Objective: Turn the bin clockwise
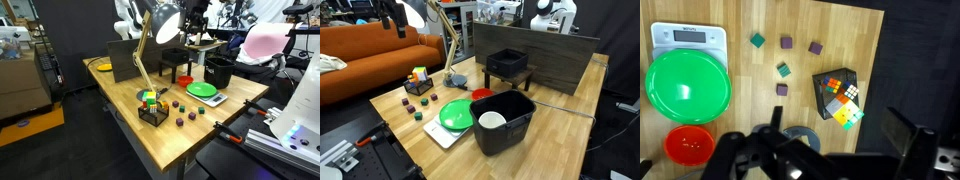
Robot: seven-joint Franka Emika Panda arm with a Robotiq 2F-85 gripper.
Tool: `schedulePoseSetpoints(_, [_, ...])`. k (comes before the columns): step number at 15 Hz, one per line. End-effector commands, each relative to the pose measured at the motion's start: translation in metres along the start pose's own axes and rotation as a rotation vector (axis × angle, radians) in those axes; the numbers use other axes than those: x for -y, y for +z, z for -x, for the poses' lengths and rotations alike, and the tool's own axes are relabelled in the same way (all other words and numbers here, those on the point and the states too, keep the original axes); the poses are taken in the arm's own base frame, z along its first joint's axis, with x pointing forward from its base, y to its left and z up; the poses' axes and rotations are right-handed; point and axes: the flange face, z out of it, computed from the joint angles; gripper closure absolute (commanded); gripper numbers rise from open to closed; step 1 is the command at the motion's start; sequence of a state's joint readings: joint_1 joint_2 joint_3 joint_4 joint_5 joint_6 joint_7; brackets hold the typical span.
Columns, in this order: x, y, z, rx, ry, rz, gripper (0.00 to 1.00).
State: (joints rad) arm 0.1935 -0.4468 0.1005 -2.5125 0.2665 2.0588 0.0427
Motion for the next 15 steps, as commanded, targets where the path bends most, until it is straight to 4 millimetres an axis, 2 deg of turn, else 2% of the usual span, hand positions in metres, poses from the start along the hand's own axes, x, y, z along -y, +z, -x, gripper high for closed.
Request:
schedulePoseSetpoints(1, [0.000,-0.001,0.000,0.000,0.000,0.000,0.00])
schedulePoseSetpoints(8, [-0.002,0.001,0.001,0.005,0.021,0.002,0.00])
schedulePoseSetpoints(11, [-0.014,0.013,0.009,0.035,0.155,0.011,0.00])
schedulePoseSetpoints(15, [-0.041,0.027,0.023,0.070,0.358,0.028,0.00])
